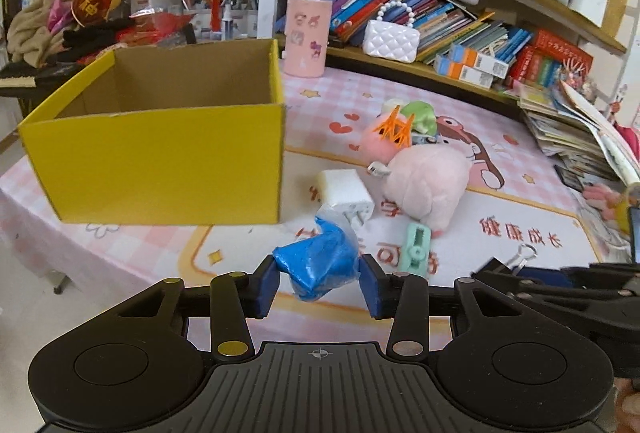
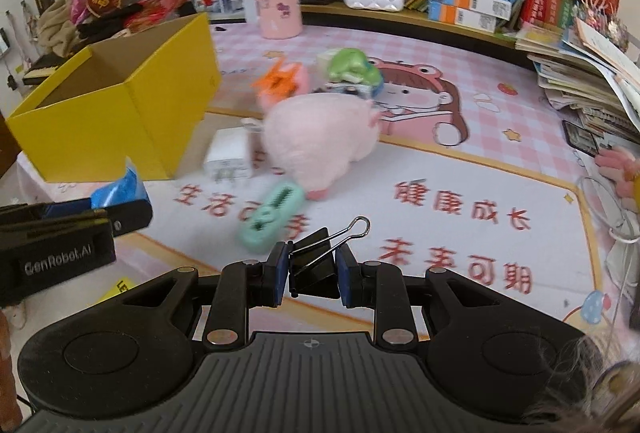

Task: Organize objects
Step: 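Carry the binder clip and blue bag with both tools over the yellow box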

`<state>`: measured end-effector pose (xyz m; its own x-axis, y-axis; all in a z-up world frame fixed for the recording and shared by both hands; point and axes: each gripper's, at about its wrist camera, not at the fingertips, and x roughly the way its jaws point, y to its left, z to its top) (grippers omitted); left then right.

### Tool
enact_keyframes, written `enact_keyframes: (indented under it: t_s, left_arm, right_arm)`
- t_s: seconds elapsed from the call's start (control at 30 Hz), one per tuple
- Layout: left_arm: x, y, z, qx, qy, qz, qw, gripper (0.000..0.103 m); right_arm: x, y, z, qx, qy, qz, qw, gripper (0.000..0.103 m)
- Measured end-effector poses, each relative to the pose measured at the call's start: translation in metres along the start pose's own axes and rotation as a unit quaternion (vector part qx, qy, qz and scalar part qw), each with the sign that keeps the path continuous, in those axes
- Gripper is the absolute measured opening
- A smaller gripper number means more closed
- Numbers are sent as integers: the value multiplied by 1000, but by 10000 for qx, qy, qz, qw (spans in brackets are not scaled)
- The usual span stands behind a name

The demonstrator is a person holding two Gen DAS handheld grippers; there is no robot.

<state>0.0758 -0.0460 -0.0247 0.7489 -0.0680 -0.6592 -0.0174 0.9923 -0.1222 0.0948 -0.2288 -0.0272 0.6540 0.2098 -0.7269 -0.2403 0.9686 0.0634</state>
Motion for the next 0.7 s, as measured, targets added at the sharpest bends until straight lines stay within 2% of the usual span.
enact_keyframes:
  t_s: [0.4, 0.7]
  left_arm:
    - [-44, 66, -20, -5, -65, -127, 9999, 41]
    - [-68, 108, -34, 66, -120, -162, 9998, 41]
  right_arm:
    - [-23, 90, -21, -175, -93, 52, 9998, 23]
    - [-32, 141, -37, -126, -176, 77, 9997, 23]
